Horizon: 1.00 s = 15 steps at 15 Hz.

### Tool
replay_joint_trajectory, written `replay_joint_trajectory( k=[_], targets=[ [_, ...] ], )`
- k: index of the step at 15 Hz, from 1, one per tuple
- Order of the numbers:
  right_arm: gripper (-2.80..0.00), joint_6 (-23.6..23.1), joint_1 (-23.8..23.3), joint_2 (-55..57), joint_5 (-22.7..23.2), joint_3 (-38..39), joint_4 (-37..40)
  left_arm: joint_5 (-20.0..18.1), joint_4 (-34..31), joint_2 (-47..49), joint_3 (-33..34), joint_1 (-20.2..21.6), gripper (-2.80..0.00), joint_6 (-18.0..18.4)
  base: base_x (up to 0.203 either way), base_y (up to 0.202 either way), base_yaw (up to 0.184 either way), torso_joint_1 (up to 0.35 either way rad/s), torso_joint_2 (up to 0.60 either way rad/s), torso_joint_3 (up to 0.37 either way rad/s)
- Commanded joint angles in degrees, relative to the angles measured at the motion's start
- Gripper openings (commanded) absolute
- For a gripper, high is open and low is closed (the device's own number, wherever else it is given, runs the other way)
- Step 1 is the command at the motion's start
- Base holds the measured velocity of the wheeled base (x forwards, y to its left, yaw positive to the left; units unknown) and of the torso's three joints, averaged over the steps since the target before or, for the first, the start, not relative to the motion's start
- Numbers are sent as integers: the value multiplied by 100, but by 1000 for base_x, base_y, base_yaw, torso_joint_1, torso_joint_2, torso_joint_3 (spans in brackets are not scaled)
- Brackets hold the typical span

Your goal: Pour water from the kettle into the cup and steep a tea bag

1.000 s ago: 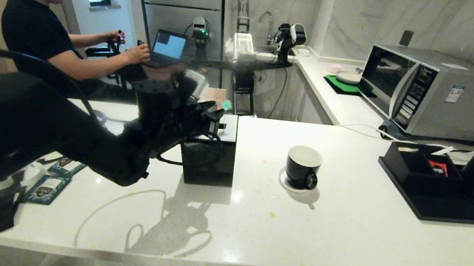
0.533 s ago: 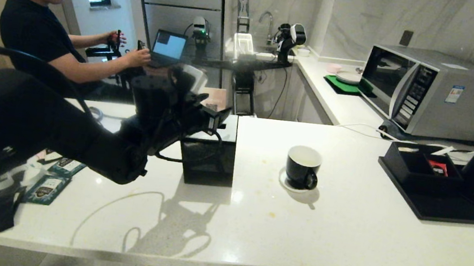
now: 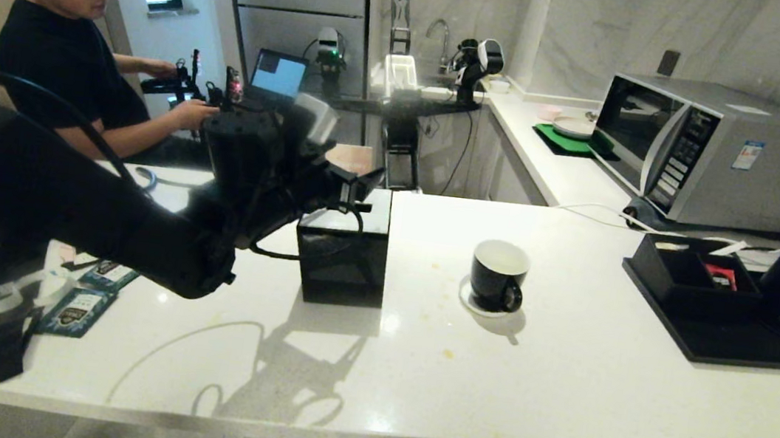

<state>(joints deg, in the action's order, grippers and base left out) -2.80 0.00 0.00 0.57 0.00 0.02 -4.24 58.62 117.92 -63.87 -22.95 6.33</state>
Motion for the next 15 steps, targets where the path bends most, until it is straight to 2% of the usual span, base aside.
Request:
replay_joint_trajectory(
  k=[1,7,11,12,15],
  targets=[
    [-280,-1,0,1,4,0,-2,49,27,-184,100,-10,0,9,0,0,0,0,0,0],
    [-280,-1,0,0,4,0,6,101,-17,-866,814,-120,0,34,0,0,0,0,0,0],
    [-280,-1,0,2,4,0,0,187,35,-1028,1037,-194,0,50,0,0,0,0,0,0],
    [-280,-1,0,0,4,0,-2,193,34,-1112,1144,-228,-280,59,0,0,0,0,0,0],
    [-280,-2,0,5,4,0,3,291,39,-1283,1398,-335,-280,94,0,0,0,0,0,0]
  ],
)
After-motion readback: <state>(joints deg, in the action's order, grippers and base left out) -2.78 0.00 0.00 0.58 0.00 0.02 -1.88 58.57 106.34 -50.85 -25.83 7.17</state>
